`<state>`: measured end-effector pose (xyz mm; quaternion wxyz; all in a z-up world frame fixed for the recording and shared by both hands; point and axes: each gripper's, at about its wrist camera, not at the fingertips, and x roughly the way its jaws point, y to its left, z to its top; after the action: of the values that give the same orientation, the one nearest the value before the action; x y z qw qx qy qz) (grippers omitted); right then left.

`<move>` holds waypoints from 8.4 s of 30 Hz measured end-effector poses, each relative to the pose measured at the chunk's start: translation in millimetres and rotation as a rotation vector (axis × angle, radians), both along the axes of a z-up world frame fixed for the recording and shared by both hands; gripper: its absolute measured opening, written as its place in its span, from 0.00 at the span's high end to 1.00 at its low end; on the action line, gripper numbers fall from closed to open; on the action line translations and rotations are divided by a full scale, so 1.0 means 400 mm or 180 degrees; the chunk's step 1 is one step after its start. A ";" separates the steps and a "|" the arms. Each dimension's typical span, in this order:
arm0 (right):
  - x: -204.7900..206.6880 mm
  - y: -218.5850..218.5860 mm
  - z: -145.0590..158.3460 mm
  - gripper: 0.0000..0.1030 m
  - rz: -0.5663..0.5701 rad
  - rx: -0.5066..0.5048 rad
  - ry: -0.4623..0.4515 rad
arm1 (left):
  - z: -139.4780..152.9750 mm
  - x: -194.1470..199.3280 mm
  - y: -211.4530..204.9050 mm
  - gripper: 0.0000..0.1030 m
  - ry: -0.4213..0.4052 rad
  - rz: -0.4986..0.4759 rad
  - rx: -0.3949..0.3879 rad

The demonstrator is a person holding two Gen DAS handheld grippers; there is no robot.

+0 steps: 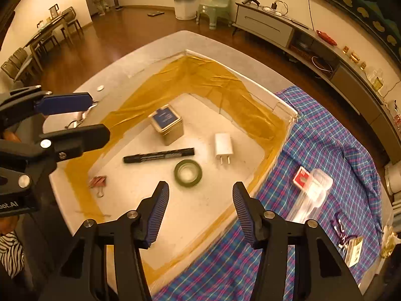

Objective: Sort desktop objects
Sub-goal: 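Move both tools back over the cloth toward the purple figure and clear case, then grasp the clear plastic case with the left tool while the right tool grasps the purple figure, then carry the clear case and purple figure over the cardboard box with both tools, then lower the case and figure into the box and open both tools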

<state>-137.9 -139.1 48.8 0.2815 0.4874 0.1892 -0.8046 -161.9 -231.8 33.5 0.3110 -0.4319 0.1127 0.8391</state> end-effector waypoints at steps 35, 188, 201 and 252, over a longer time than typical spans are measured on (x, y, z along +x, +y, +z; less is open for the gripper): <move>0.243 0.301 0.046 0.42 -0.0336 -0.0628 0.0418 | 0.062 0.346 0.147 0.22 0.0293 -0.0378 0.0111; 0.265 0.540 -0.061 0.82 -0.1247 -0.1318 0.0187 | -0.012 0.399 0.305 0.47 -0.0090 -0.0374 0.0568; 0.248 0.429 -0.004 0.82 -0.1019 -0.1312 0.0167 | 0.009 0.324 0.188 0.47 -0.0135 -0.0174 0.0761; -0.030 0.018 -0.014 0.82 -0.0469 -0.0677 -0.0181 | -0.213 -0.027 -0.024 0.47 -0.0757 0.0680 0.0609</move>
<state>-150.1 -131.8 43.4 0.2770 0.4900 0.0584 -0.8245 -172.8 -241.3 -51.6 0.2709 -0.5061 -0.0517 0.8172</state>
